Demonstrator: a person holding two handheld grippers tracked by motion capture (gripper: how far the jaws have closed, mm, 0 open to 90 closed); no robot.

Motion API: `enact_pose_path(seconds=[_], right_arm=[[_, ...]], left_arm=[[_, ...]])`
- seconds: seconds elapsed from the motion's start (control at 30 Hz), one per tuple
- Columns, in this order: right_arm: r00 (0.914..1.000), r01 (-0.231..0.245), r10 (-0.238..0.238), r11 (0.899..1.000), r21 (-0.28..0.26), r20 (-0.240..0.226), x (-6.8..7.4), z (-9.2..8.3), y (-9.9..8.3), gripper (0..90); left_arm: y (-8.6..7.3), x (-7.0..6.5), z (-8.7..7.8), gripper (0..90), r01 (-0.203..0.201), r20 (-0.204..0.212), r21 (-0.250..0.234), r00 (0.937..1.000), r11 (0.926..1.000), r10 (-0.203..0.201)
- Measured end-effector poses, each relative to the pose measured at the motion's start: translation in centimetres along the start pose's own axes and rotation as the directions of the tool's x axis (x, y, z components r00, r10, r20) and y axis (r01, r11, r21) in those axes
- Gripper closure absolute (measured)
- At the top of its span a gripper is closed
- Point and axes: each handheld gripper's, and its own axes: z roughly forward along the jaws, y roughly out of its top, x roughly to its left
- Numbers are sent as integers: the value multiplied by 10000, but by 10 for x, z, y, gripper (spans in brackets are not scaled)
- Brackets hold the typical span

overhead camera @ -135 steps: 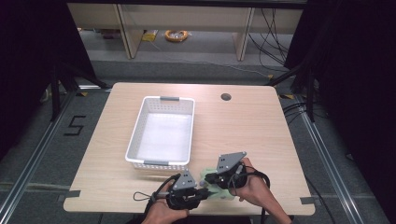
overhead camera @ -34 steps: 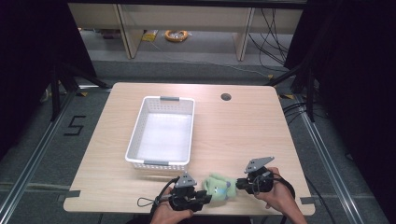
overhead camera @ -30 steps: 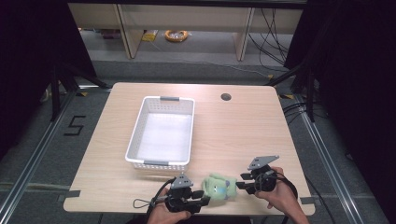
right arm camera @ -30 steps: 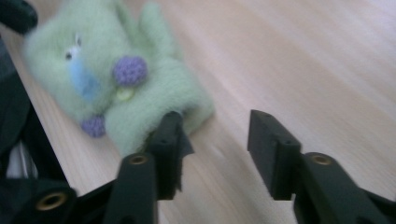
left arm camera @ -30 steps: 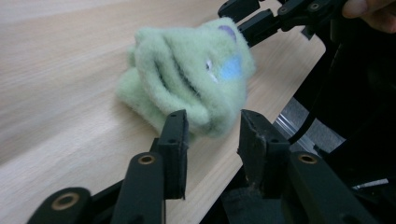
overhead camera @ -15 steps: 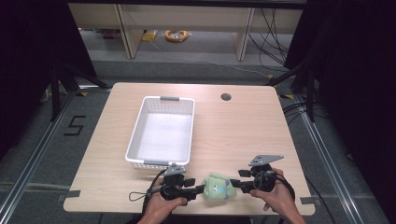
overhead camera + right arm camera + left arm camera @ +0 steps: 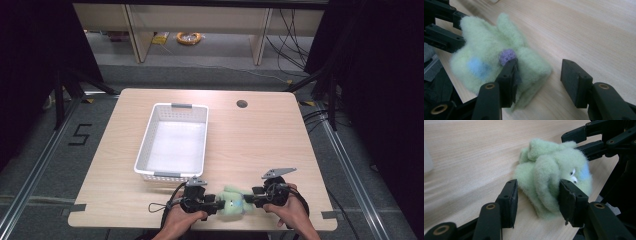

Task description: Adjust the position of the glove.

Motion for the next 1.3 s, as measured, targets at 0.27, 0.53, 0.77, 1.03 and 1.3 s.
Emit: enact_pose_path(seconds=[0.27,0.53,0.77,1.03,1.3], right_arm=[[9991,-308,305,9995,-95,-308,-1,4,-3,522],[9924,-527,514,9986,-83,-1114,-7,6,-6,569],[9834,-791,750,9967,-186,-1653,-12,8,-9,628],[9807,-547,478,9980,-310,-1895,-11,8,-9,723],[9876,-355,277,9982,-484,-1543,-3,3,-9,758]], left_arm=[[-1,-1,8,512,23,288,371,9996,9993,-33],[-2,-3,11,562,-161,307,458,9994,9988,147],[-2,-4,12,659,-236,668,464,9976,9986,205],[-2,-6,10,730,-468,628,316,9970,9984,448],[-2,-8,6,767,-775,631,161,9951,9969,763]])
